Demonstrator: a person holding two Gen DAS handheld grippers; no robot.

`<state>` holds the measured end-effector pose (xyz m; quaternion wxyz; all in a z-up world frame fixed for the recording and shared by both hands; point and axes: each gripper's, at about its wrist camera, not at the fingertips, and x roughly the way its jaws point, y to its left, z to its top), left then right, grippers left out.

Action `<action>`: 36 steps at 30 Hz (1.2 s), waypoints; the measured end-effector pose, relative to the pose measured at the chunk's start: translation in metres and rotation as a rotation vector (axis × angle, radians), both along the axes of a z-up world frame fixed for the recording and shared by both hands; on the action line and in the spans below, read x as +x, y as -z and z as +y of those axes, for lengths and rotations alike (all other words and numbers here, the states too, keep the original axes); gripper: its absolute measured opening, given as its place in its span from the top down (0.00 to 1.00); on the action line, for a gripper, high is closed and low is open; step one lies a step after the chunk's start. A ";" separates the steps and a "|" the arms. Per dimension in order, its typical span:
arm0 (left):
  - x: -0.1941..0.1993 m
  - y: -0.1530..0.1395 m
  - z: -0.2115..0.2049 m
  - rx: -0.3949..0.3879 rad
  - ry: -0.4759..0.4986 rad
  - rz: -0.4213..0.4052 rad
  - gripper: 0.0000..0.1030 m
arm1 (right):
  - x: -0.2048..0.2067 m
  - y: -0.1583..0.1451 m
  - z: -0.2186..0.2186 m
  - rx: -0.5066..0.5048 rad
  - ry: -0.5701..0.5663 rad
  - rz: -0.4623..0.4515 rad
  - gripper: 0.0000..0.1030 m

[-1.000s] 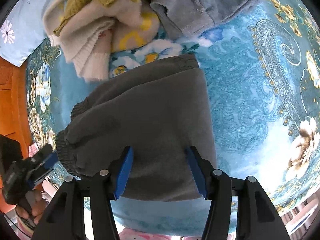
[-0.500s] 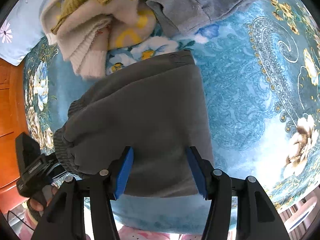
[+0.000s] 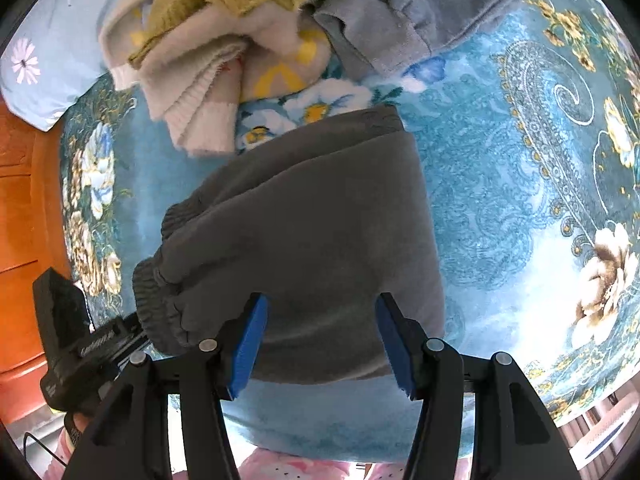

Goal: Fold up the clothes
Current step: 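Grasp the ribbed cuffs of the folded grey sweatpants with the left gripper, then grasp the sweatpants fold with the right gripper while the left gripper holds the cuffs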

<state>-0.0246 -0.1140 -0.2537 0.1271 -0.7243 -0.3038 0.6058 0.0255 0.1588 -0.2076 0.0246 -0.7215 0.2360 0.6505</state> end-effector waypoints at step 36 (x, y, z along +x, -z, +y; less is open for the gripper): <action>0.001 0.044 -0.004 -0.034 -0.058 -0.111 0.90 | -0.065 0.050 -0.043 -0.219 0.169 -0.139 0.42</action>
